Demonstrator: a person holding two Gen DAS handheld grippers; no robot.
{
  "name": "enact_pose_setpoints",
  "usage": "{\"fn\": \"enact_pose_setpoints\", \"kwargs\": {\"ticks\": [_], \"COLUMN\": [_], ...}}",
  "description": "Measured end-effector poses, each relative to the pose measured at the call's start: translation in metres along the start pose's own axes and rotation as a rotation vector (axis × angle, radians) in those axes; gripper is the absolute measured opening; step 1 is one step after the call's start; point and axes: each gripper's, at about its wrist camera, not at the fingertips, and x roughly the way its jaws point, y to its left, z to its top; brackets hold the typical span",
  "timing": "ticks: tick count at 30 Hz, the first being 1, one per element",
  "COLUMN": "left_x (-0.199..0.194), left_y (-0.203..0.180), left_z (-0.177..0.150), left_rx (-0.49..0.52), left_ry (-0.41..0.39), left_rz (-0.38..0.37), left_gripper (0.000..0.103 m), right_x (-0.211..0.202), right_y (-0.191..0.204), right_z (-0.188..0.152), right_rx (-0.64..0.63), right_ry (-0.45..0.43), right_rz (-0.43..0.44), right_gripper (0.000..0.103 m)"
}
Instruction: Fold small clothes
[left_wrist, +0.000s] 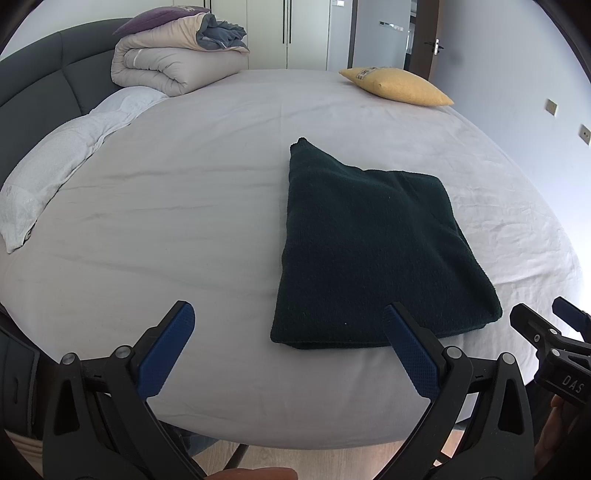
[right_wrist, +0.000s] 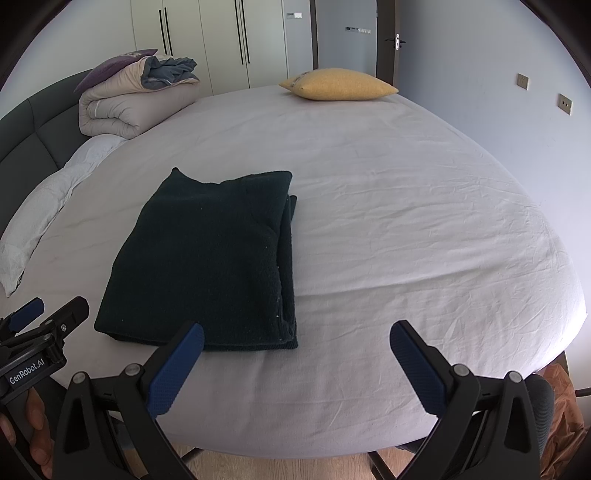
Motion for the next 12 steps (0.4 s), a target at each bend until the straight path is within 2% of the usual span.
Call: {"fn": "enact_pose_setpoints", "kwargs": {"ticks": [12], "left_x": [0.0033], "left_y": [0.0056], "left_z": [0.0028], "left_rx": [0.001], "left_ry": [-0.001], "left_rz": [0.006], "left_gripper": [0.103], "right_x": [0.0034], "right_y": [-0.0017], "right_z": [-0.0018], "right_rx": [0.003], "right_ry": [0.007], "right_rz": [0.006], "right_gripper": [0.103]}}
